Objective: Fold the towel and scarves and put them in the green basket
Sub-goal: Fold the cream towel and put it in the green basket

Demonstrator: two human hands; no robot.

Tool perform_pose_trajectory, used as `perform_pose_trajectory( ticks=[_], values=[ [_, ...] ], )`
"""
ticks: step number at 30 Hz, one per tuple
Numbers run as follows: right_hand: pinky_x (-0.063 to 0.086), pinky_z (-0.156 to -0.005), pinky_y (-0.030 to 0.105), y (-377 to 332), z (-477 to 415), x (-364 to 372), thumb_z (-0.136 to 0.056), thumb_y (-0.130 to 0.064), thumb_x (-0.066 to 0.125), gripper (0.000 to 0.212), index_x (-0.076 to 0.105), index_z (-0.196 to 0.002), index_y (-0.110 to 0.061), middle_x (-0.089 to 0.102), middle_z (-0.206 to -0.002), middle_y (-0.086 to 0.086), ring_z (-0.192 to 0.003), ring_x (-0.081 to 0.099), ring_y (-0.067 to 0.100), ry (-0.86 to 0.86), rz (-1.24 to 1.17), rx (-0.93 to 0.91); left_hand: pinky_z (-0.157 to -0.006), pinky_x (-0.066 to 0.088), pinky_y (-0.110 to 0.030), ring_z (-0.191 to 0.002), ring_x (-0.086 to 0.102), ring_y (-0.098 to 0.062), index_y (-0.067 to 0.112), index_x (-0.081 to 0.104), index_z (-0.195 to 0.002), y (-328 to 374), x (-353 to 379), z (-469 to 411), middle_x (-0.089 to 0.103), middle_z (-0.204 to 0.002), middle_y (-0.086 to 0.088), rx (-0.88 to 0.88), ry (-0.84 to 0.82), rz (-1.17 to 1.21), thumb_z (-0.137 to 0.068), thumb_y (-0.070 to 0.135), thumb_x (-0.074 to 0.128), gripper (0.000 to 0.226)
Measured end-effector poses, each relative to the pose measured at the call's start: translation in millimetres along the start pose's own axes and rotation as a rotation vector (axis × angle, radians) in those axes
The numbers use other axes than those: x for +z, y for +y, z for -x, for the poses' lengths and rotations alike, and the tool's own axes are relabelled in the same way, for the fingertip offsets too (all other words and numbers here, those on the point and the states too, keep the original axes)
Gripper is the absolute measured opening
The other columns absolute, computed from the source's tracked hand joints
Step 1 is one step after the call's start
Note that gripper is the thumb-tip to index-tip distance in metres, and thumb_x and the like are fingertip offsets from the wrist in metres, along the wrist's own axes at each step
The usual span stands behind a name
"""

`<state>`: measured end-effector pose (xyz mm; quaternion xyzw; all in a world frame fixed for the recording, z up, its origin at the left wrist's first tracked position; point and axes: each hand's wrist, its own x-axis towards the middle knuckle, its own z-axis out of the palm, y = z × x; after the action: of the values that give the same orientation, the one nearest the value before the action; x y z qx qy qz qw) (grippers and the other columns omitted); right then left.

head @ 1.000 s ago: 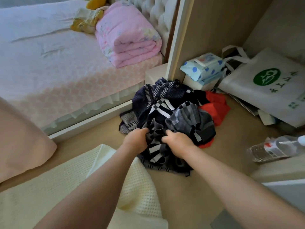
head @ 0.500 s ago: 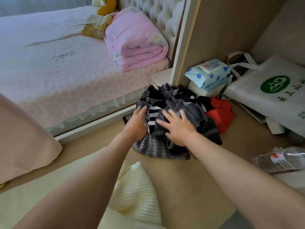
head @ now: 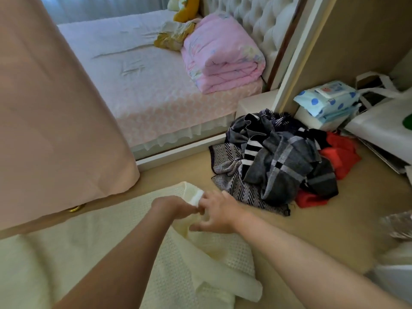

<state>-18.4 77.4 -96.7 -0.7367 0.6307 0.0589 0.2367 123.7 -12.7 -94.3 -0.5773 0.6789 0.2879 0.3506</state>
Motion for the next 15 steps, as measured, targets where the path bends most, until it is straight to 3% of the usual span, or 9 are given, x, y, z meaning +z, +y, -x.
perform_pose_trajectory(
  ticks=[3, 5, 7, 9, 11, 13, 15],
  values=[
    [0.022, -0.111, 0.047, -17, 3, 20, -0.059, -0.094, 0.040, 0.090, 0.060, -0.121, -0.032, 0.032, -0.149, 0.004, -0.135, 0.031, 0.025, -0.077, 0.165, 0.031, -0.079, 0.056, -0.031, -0.084, 0.068, -0.020, 0.009, 0.061, -0.110, -17, 7, 10, 0.066, -0.096, -0.004, 0.054, -0.055, 0.087, -0.089, 0.036, 0.056, 0.035],
    [0.025, -0.110, 0.046, -17, 6, 22, -0.070, -0.076, 0.051, 0.069, 0.063, -0.120, -0.030, 0.035, -0.149, 0.004, -0.136, 0.034, 0.027, -0.056, 0.164, 0.057, -0.058, 0.050, -0.023, -0.062, 0.065, -0.014, 0.004, 0.064, -0.098, -21, 10, 13, 0.067, -0.081, -0.005, 0.157, 0.020, 0.271, -0.091, 0.019, 0.053, 0.021],
    [0.036, -0.102, 0.041, -9, 9, 12, -0.082, -0.051, 0.054, 0.045, 0.063, -0.115, -0.022, 0.051, -0.131, 0.005, -0.124, 0.048, 0.028, 0.012, 0.030, 0.114, -0.049, 0.042, -0.019, -0.054, 0.060, -0.012, 0.002, 0.067, -0.104, -20, 5, 18, 0.069, -0.086, -0.009, 0.309, 0.075, 0.636, -0.093, 0.017, 0.055, 0.022],
    [0.046, -0.091, 0.037, 5, 12, -9, -0.086, -0.042, 0.054, 0.036, 0.062, -0.112, -0.018, 0.061, -0.115, 0.007, -0.110, 0.058, 0.029, 0.113, -0.202, 0.242, -0.053, 0.042, -0.020, -0.058, 0.061, -0.012, 0.005, 0.065, -0.111, -15, -6, 29, 0.068, -0.094, -0.010, 0.454, 0.080, 1.071, -0.096, 0.021, 0.059, 0.023],
    [0.051, -0.082, 0.037, 29, 13, -29, -0.087, -0.039, 0.052, 0.029, 0.063, -0.101, -0.017, 0.065, -0.104, 0.008, -0.098, 0.063, 0.031, 0.264, -0.322, 0.404, -0.067, 0.048, -0.029, -0.075, 0.069, -0.017, 0.013, 0.058, -0.119, -8, -17, 38, 0.072, -0.104, -0.008, 0.584, 0.035, 1.402, -0.099, 0.022, 0.056, 0.021],
    [0.052, -0.084, 0.043, 54, 13, -44, -0.085, -0.036, 0.051, 0.031, 0.060, -0.104, -0.014, 0.062, -0.109, 0.010, -0.101, 0.061, 0.034, 0.392, -0.277, 0.591, -0.080, 0.052, -0.036, -0.092, 0.071, -0.022, 0.020, 0.053, -0.123, -3, -22, 43, 0.073, -0.111, -0.005, 0.588, 0.084, 1.471, -0.099, 0.020, 0.057, 0.025],
    [0.048, -0.093, 0.046, 68, 14, -47, -0.085, -0.030, 0.054, 0.042, 0.051, -0.124, -0.014, 0.051, -0.128, 0.013, -0.116, 0.053, 0.035, 0.408, -0.194, 0.778, -0.082, 0.054, -0.036, -0.097, 0.069, -0.023, 0.019, 0.053, -0.129, -2, -13, 41, 0.070, -0.112, -0.003, 0.501, 0.236, 1.304, -0.096, 0.017, 0.059, 0.033]
  ],
)
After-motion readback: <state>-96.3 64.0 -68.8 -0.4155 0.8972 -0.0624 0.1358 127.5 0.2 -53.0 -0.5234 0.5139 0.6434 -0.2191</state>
